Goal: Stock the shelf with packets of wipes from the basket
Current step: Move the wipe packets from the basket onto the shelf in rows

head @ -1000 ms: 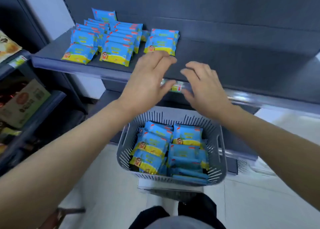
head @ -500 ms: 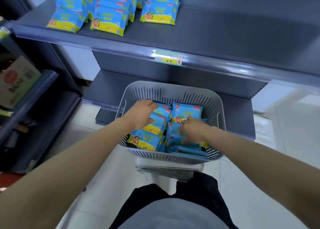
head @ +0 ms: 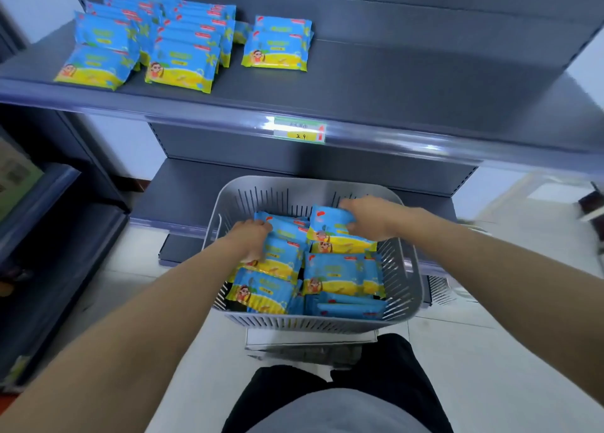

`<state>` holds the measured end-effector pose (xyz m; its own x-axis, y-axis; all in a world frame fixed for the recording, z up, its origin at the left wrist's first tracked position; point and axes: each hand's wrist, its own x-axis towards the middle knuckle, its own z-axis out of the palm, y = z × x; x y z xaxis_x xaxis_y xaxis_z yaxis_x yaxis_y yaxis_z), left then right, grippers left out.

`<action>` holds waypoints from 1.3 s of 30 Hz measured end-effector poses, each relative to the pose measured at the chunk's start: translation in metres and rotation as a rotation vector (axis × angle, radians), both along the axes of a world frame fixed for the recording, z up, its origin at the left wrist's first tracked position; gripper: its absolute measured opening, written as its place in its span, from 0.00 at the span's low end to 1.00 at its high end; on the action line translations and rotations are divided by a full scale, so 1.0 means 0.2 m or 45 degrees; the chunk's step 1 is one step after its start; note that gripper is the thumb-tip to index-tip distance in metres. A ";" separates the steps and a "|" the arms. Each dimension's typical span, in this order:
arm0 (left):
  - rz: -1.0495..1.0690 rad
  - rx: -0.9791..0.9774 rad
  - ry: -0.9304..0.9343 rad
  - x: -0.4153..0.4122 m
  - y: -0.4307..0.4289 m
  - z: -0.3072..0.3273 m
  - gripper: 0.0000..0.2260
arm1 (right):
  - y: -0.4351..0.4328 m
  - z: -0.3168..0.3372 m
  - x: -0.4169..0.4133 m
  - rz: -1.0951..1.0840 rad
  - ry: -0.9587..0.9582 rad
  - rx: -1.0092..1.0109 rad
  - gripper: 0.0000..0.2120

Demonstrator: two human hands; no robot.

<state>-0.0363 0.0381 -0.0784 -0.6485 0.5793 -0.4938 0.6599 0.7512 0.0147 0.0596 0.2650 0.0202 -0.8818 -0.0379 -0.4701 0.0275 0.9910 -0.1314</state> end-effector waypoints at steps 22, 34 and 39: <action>0.074 0.700 0.198 -0.33 0.03 1.13 0.14 | 0.07 0.78 -0.87 -0.028 0.737 -0.179 0.17; 0.329 0.614 0.268 -0.96 0.19 1.26 0.17 | 0.18 0.65 -1.55 0.049 0.525 -0.225 0.14; 0.332 0.551 0.346 -1.09 0.24 1.18 0.18 | 0.18 0.62 -1.71 0.070 0.563 -0.146 0.21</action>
<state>-0.2542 0.0853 0.1567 -0.8674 0.4957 -0.0432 0.4767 0.8529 0.2129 -0.2830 0.3012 0.1447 -0.9920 -0.1197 -0.0395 -0.1077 0.9678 -0.2276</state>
